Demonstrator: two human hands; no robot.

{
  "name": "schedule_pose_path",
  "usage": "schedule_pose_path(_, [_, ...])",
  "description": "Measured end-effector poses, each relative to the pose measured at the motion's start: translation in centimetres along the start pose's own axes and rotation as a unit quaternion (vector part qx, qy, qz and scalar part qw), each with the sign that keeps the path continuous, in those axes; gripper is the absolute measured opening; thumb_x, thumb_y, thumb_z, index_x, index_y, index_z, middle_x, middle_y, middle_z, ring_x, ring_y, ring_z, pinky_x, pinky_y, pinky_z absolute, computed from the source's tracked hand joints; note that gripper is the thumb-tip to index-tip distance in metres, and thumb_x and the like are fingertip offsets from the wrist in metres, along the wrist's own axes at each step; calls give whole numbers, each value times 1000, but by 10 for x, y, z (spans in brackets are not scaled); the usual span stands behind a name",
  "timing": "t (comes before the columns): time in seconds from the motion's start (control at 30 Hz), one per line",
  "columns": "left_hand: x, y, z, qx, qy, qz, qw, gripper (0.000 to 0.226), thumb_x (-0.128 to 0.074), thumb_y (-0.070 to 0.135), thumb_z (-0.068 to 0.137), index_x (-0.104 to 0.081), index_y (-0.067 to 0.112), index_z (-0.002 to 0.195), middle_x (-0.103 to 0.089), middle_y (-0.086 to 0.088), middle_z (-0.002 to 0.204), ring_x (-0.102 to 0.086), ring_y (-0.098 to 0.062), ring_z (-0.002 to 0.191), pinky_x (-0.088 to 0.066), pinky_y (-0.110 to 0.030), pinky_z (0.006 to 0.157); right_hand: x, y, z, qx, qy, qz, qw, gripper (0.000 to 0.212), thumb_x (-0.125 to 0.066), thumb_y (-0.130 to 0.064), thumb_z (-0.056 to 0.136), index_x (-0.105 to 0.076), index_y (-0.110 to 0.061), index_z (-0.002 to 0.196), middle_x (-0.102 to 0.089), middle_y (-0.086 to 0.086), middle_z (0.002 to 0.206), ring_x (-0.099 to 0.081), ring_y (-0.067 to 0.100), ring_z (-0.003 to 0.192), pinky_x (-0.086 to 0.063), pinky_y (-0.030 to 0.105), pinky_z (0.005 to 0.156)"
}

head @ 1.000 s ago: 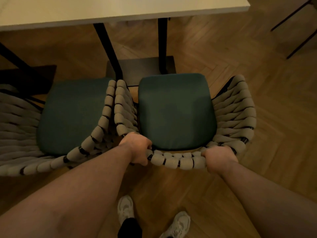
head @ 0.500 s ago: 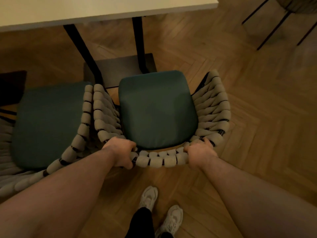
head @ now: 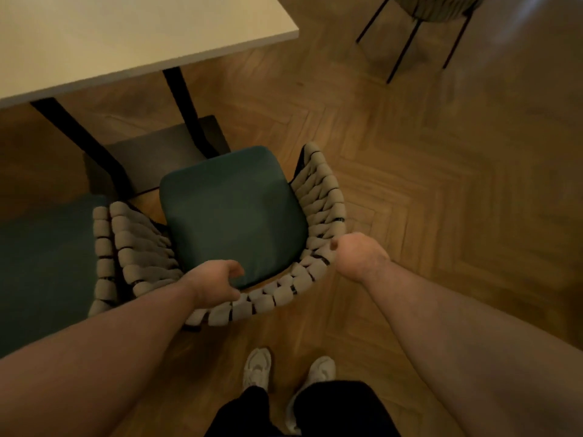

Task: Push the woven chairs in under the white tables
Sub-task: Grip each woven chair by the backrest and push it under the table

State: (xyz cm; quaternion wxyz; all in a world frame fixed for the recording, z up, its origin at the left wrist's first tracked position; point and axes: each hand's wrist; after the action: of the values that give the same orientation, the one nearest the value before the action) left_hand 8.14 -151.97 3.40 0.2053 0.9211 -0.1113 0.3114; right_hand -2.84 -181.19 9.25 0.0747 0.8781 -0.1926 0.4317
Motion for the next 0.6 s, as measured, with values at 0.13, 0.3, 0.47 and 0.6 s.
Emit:
schedule_pose_path(0.13, [19,63,25,-31,23,10,999,55,-76,36,86,-61,36,139,-63,9,137,-57,-7,114,-47,-23,96,24,45,-1,-27,34,69,997,37,-50,-15,101,-67,-26,131,-67,3,116,-65,24,103,-55,37,85])
schedule_pose_path(0.3, [56,160,77,-72,42,43,996,55,-75,33,90,-60,31,144,-63,6,142,-60,-14,126,-48,-28,103,61,128,15,-50,54,94,993,54,-46,-4,95,-63,-27,140,-67,6,134,-66,27,118,-56,37,92])
schedule_pose_path(0.47, [95,273,130,-85,69,34,993,53,-73,34,91,-60,30,142,-64,3,140,-61,-18,125,-50,-30,101,115,237,44,-68,73,108,989,55,-48,-6,93,-64,-30,140,-68,6,136,-66,29,122,-57,38,99])
schedule_pose_path(0.6, [118,358,167,-99,89,22,991,56,-71,32,94,-57,29,148,-60,2,146,-59,-18,130,-52,-32,105,157,321,62,-87,94,103,986,47,-52,-12,95,-67,-29,137,-70,6,136,-67,30,123,-56,37,99])
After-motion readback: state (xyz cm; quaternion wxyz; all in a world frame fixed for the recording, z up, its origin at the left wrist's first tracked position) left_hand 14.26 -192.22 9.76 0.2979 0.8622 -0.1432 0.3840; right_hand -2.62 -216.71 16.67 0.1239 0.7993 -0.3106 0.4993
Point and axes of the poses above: each hand's wrist, its own z-axis towards the middle knuckle, its own x-axis out of the back of the hand, y = z × x
